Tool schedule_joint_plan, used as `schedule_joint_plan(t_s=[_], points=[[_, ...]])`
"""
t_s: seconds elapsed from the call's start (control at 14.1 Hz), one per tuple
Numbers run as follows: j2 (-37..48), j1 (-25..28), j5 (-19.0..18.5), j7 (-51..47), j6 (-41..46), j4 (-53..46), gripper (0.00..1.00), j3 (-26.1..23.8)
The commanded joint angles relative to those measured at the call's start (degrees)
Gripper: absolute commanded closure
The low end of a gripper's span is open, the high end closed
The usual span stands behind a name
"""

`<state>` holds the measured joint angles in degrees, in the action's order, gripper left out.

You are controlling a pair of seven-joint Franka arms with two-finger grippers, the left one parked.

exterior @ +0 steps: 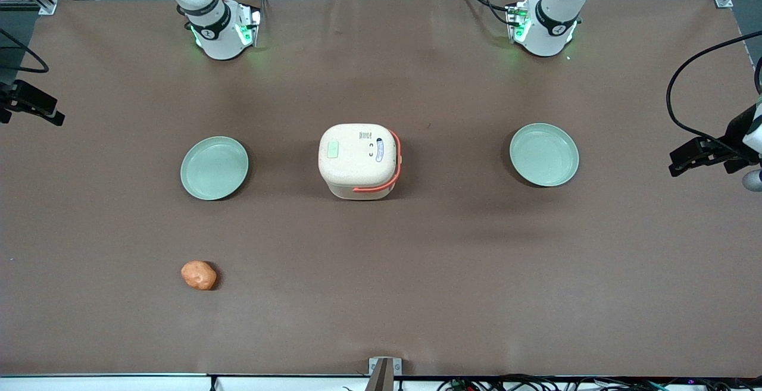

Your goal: Press rice cooker button with right arm

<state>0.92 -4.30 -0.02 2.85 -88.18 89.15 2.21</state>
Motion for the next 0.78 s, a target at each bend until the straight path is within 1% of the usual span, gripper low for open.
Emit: schedule_joint_plan(t_s=[0.0, 0.14, 0.28, 0.5, 0.57, 0.71], points=[[1.63, -0.19, -0.42, 0.23, -0.24, 2.08, 0.57, -0.80], [1.10, 1.74, 0.28, 0.05, 0.11, 2.08, 0.94, -0.98], [-0.56, 5.25, 1.86, -0.04, 0.03, 2.08, 1.00, -0.98], [-4.16, 10.69, 5.89, -0.65, -0.67, 2.08, 1.00, -0.98], [-5.13, 12.89, 6.52, -2.74, -1.98, 2.08, 1.00, -0.98], [-6.02, 20.26, 6.52, -10.81, -7.41, 4.35, 1.00, -0.98]])
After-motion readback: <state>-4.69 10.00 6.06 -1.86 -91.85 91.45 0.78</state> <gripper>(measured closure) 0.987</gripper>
